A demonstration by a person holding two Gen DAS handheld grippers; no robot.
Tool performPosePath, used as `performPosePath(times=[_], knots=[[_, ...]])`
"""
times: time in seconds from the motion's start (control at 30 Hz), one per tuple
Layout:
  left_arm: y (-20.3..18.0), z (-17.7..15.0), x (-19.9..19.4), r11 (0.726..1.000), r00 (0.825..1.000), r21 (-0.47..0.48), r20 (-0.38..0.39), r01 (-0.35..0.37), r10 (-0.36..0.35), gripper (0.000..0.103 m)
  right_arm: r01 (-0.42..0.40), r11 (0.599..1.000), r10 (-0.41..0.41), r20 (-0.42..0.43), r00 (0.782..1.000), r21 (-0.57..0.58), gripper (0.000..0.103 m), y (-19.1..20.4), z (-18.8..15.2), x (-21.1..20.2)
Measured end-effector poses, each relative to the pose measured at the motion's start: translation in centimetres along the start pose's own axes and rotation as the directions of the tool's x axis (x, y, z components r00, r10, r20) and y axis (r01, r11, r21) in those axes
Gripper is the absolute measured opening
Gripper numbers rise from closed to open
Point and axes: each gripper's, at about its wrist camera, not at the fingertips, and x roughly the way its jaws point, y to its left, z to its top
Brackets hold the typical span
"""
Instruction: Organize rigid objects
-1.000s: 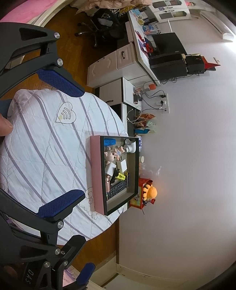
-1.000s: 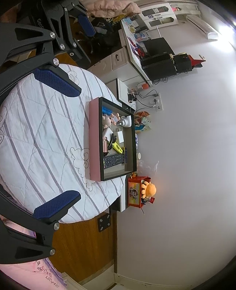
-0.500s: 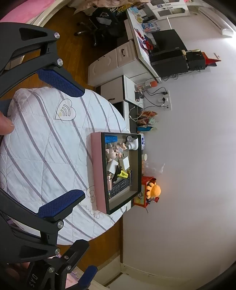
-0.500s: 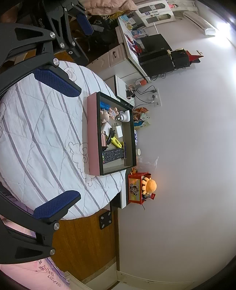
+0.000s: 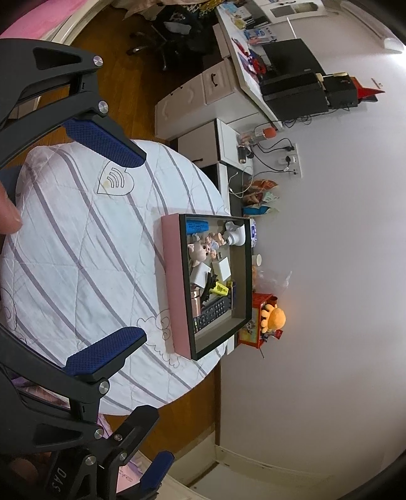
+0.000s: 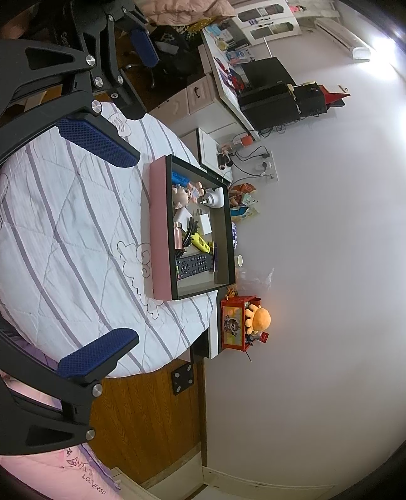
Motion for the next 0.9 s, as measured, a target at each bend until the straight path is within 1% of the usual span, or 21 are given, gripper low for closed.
performPosePath(times=[0.13,0.4,0.9], knots=[[0.32,0.05,-0.10,1.000,1.000,-0.006,0.001,-0.023,0.023,0.103,0.003,1.000,-0.003,0.003,1.000,0.000,0.103,-0.20,0.03,0.05],[0.65,0.20,-0.47,0.999,0.999,-0.006,0.016,-0.037,0.038,0.103,0.007,1.000,-0.007,0.011,1.000,0.002,0.103,-0.47,0.04,-0.07],[0.66,0.43,-0.91,0.999,0.999,-0.010,0.030,-0.044,0.044,0.103,0.006,1.000,-0.006,0.013,1.000,-0.004,0.103,-0.16,0.11,-0.49]])
